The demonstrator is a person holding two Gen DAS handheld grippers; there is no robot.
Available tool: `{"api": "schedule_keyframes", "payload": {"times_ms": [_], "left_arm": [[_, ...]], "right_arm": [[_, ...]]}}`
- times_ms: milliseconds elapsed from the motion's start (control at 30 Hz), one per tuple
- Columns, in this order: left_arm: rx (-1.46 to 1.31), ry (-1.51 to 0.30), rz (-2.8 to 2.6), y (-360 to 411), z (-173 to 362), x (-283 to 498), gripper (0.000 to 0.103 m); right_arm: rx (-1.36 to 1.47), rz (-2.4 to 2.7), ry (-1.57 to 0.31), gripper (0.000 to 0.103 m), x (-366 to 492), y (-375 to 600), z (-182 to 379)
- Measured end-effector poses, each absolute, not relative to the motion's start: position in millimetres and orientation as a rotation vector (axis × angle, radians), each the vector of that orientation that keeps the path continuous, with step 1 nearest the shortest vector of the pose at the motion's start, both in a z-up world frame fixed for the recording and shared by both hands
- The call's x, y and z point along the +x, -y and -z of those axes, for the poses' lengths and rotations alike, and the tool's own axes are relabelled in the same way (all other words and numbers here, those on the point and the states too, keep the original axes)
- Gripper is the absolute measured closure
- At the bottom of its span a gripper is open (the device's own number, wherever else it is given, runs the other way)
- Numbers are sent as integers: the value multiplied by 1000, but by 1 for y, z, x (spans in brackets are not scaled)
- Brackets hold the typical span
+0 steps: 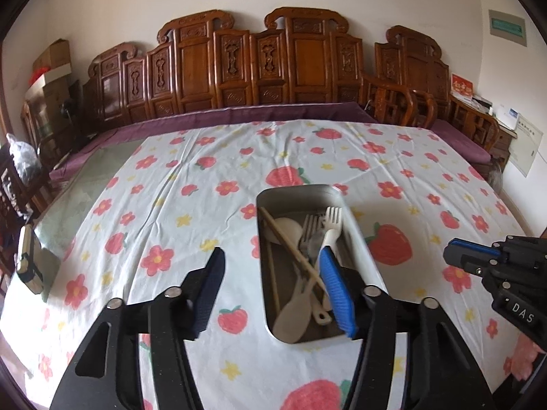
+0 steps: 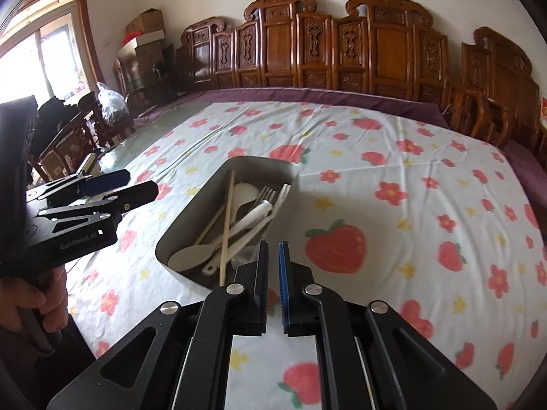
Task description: Organize utensils
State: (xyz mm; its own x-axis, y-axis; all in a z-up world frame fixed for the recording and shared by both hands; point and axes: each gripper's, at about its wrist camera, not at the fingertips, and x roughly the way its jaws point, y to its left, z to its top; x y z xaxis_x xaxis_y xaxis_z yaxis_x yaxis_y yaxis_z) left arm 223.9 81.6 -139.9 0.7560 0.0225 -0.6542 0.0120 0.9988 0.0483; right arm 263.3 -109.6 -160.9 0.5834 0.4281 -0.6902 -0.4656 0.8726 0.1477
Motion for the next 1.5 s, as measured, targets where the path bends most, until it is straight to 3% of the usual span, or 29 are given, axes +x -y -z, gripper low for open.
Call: {"api": "schedule_keyframes", "payload": {"times_ms": [200, 400, 567, 667, 1500], "left_arm": [[68, -689, 16, -61, 127, 204, 24], [70, -694, 60, -39, 123, 183, 11], [88, -693, 73, -19, 118, 167, 8], [85, -693, 67, -13, 115, 159, 8], [50, -597, 56, 9, 53, 99, 8]], "right_arm": [[-24, -486, -765, 78, 244, 139, 150], [-8, -420, -730, 40, 221, 166, 141], [5, -365, -698, 12, 201, 187, 134], [13, -338, -680, 3, 189, 198, 129], [55, -265, -552, 3, 122, 241, 71]]}}
